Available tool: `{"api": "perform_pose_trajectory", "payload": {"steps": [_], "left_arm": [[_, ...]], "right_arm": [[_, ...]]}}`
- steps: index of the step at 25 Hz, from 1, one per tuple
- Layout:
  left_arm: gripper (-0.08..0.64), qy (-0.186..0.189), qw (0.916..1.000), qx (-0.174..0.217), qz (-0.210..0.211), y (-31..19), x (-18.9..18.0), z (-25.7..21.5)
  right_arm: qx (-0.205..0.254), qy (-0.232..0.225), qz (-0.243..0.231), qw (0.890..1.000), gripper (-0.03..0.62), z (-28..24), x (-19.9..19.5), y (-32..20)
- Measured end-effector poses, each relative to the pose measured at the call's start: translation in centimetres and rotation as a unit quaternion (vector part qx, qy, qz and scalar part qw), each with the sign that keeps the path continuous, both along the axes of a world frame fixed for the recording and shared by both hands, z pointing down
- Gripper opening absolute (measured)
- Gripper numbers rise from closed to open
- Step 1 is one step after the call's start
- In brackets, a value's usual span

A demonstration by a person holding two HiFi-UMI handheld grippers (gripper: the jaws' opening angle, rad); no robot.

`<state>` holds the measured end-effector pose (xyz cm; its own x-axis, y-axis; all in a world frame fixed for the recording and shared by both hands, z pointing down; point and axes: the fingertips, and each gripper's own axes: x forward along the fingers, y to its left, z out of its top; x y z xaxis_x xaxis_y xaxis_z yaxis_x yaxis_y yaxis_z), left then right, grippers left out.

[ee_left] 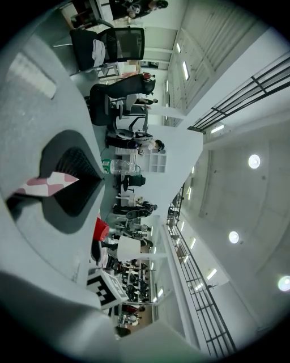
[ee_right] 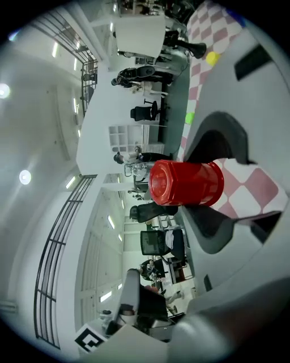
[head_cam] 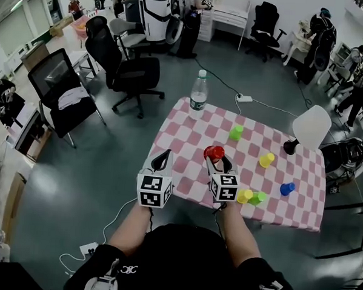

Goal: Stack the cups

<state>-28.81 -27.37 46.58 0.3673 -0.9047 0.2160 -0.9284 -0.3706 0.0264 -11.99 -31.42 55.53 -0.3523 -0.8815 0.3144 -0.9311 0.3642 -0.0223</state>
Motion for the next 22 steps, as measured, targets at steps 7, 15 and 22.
{"api": "perform_pose_trajectory", "payload": {"steps": [7,15,22], "left_arm": [[0.015,0.004,0.999,-0.003,0.043,-0.1,5.0,0.1],[0.015,0.006,0.995,-0.017,0.098,0.4,12.2,1.1],[0.015,0.009,0.9904,-0.027,0.135,1.1,17.5,1.7]], "right_arm": [[0.014,-0.008,0.041,0.999,0.23,-2.9,5.0,1.8],[0.003,0.01,0.095,0.995,0.23,-1.9,12.1,4.4],[-0.016,0.014,0.129,0.991,0.231,-0.5,17.2,6.4]]}}
